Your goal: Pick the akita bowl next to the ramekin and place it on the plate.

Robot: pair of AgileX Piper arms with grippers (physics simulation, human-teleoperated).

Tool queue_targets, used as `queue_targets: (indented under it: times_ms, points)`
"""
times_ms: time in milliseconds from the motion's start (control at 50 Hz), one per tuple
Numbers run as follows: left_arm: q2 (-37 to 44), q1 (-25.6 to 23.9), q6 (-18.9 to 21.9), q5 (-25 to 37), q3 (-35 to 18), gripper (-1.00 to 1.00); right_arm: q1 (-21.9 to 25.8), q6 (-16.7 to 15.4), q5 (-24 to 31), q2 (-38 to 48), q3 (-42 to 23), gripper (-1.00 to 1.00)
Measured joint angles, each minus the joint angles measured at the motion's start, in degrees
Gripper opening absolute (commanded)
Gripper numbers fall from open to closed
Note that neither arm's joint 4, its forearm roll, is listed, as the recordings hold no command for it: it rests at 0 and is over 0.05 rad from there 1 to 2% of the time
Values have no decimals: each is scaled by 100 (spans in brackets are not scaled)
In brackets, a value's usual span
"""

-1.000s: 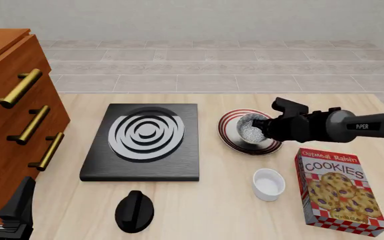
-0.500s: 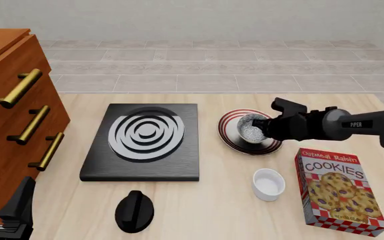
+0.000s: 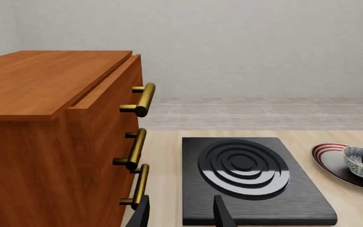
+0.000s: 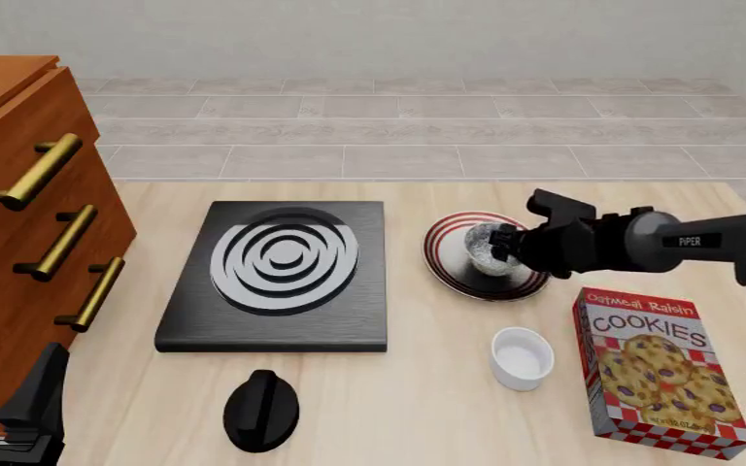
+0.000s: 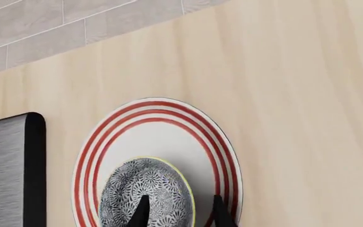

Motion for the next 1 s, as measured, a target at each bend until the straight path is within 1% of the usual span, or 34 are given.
queue_targets:
  times_ms: [520, 1000]
  points:
    - [0, 0, 0, 0, 0, 100, -16, 6, 100, -106, -72, 100]
    - [0, 0, 0, 0, 0, 100, -107, -105, 206, -571, 98, 100]
